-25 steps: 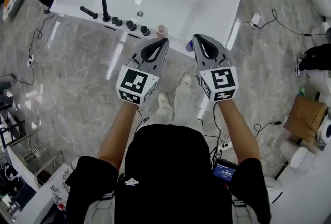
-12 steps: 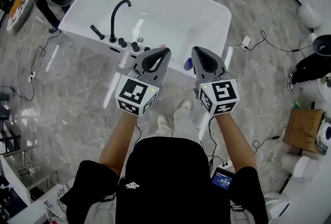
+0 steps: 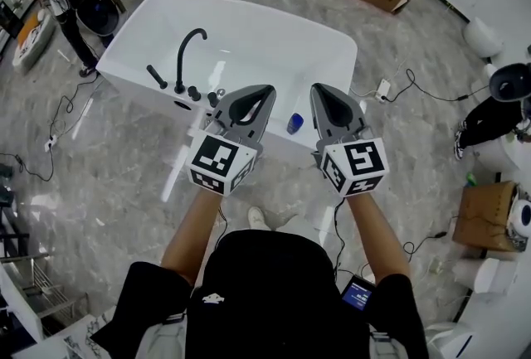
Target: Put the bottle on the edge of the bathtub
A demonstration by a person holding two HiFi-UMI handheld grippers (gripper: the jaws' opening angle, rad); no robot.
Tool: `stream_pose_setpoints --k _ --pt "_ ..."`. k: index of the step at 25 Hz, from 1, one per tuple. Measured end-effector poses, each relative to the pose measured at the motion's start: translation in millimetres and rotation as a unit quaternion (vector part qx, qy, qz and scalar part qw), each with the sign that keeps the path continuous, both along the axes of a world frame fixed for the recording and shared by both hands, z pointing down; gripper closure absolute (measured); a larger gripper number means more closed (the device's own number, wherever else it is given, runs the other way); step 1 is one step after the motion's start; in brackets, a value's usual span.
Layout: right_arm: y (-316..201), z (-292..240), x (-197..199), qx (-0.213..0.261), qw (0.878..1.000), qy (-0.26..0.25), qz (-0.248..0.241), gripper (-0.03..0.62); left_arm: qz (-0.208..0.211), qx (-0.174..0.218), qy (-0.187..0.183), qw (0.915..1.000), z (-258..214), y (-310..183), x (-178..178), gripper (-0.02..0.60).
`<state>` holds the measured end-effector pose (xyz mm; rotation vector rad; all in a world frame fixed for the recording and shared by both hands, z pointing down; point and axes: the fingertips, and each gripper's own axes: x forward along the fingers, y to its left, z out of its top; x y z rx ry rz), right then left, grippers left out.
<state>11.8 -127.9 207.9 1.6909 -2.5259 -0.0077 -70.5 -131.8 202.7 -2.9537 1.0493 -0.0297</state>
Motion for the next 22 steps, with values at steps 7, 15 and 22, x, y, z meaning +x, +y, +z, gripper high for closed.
stream_pose_setpoints --k 7,15,22 --pt "13 -32 24 0.018 1.000 -0.003 -0.009 0.571 -0.001 0.008 0.007 0.9999 -29 12 32 0.569" --pt "29 -51 46 0.029 0.999 -0.005 -0.020 0.571 -0.010 0.028 -0.001 0.9996 -54 32 56 0.569" --pt "47 -64 61 0.040 0.999 -0.017 -0.022 0.571 -0.020 0.040 -0.014 0.9989 -62 54 69 0.569"
